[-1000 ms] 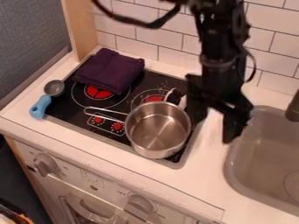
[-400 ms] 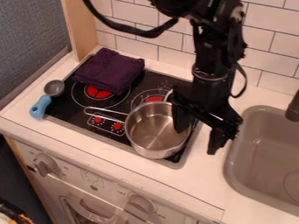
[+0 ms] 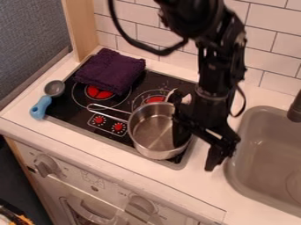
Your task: Move the pot on the purple cloth.
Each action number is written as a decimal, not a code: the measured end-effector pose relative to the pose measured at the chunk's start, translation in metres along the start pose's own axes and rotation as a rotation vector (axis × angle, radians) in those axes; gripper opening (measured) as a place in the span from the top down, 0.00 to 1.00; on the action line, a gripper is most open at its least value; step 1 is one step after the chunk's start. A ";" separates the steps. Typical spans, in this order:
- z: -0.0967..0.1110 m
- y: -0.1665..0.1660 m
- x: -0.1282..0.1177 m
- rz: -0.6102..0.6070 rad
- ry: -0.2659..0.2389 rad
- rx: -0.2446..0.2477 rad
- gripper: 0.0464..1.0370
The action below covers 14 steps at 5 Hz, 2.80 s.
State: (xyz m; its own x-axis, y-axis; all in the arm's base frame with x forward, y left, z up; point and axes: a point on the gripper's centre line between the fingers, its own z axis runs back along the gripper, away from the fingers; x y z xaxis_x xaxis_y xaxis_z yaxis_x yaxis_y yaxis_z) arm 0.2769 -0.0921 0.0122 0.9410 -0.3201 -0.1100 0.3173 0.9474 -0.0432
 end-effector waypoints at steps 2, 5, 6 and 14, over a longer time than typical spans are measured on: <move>0.000 0.005 0.003 0.021 0.023 0.061 0.27; 0.001 0.004 0.002 0.023 0.029 0.095 0.95; 0.002 0.002 0.000 0.038 0.039 0.140 0.96; 0.076 0.177 0.053 0.628 -0.138 0.149 0.96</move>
State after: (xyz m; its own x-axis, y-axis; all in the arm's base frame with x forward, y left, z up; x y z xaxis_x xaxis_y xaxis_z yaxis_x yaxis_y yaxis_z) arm 0.3921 0.0590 0.0742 0.9557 0.2883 0.0589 -0.2937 0.9475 0.1265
